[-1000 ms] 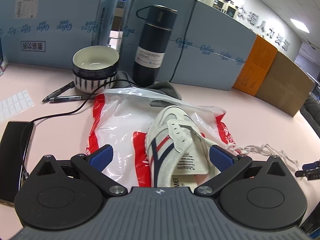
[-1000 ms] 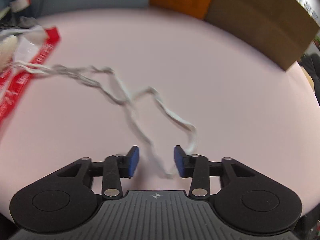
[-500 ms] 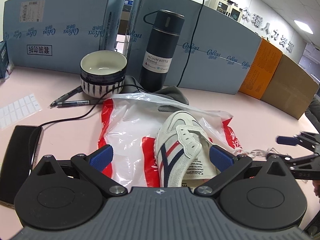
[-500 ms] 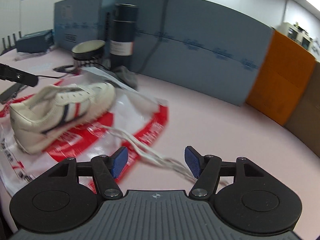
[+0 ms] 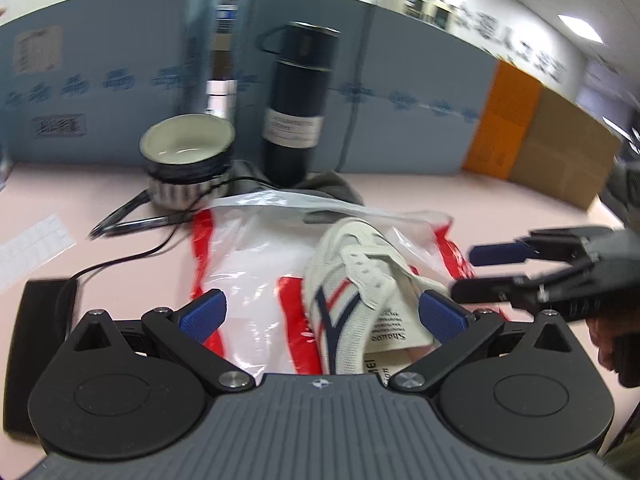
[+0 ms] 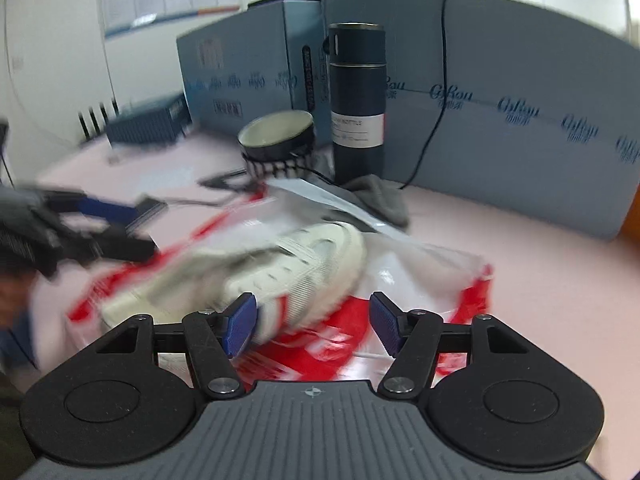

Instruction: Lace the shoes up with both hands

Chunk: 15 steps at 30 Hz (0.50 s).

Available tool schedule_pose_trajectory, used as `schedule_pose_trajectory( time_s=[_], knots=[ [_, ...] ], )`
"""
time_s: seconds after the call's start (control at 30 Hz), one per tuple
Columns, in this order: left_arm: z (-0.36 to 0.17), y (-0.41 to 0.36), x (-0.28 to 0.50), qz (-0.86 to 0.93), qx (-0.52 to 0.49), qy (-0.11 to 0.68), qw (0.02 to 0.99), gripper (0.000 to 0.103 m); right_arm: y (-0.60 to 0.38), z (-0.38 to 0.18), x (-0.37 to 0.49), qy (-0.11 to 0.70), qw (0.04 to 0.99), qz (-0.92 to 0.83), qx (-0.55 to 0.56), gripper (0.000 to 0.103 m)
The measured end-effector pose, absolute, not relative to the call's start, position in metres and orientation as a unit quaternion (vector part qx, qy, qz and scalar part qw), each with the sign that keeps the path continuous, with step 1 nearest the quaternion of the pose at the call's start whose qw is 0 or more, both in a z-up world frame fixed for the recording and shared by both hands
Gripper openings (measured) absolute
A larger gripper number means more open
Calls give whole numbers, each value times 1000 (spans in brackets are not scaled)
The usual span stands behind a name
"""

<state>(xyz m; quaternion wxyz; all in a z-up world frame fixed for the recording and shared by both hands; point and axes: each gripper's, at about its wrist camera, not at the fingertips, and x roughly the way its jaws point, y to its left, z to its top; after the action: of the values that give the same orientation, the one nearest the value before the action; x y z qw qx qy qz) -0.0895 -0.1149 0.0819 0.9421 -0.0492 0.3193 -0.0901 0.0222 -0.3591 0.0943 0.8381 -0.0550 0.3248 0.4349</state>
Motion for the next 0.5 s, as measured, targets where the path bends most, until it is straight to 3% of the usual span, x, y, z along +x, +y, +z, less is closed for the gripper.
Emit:
schedule_pose_trajectory(
  time_s=[0.1,0.13,0.2,0.27,0.37,0.4,0.43,0.5],
  knots=[
    [73,-129,-82,-80,10,320,944,102,-352,93,25,359,827,432,-5,61],
    [70,-133,-80,-79,29,321,943,97,-347,92,25,369,826,426,-1,61],
    [63,-138,-74,-88,59,328,939,84,-338,91,23,378,824,422,-1,61],
    [57,-139,-67,-98,64,337,934,58,-327,89,21,391,828,401,-22,61],
    [49,-138,-56,-115,49,352,928,41,-320,79,28,415,826,382,3,52],
    [48,-137,-54,-119,41,355,926,37,-322,73,34,429,818,380,40,38],
    [48,-135,-51,-120,29,360,925,24,-326,67,39,440,811,378,82,38],
    [48,-131,-46,-124,5,367,922,23,-334,63,44,453,796,378,135,36]
  ],
)
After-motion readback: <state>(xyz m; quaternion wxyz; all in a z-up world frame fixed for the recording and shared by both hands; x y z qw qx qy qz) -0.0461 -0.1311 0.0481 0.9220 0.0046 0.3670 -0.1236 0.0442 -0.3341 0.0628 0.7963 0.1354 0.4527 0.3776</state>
